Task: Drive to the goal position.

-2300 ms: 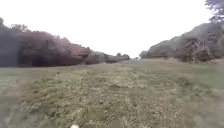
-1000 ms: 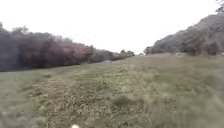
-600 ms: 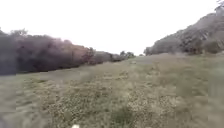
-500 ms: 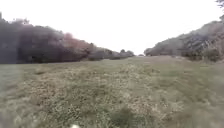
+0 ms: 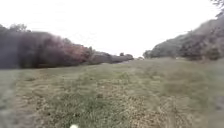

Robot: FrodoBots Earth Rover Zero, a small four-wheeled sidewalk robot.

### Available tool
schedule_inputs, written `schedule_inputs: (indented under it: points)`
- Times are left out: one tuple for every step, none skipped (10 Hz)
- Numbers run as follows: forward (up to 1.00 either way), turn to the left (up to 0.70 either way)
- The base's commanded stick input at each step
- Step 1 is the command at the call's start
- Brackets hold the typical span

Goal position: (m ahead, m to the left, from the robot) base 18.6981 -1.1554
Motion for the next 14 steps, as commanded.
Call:
schedule_inputs:
  points:
    - [0.85, 0.00]
    - [0.85, 0.00]
    - [0.85, 0.00]
    - [0.85, 0.00]
    - [0.85, 0.00]
    - [0.85, 0.00]
    - [0.85, 0.00]
    - [0.85, 0.00]
    - [0.85, 0.00]
    - [0.85, 0.00]
    - [0.85, 0.00]
    - [0.85, 0.00]
    - [0.85, 0.00]
    - [0.85, 0.00]
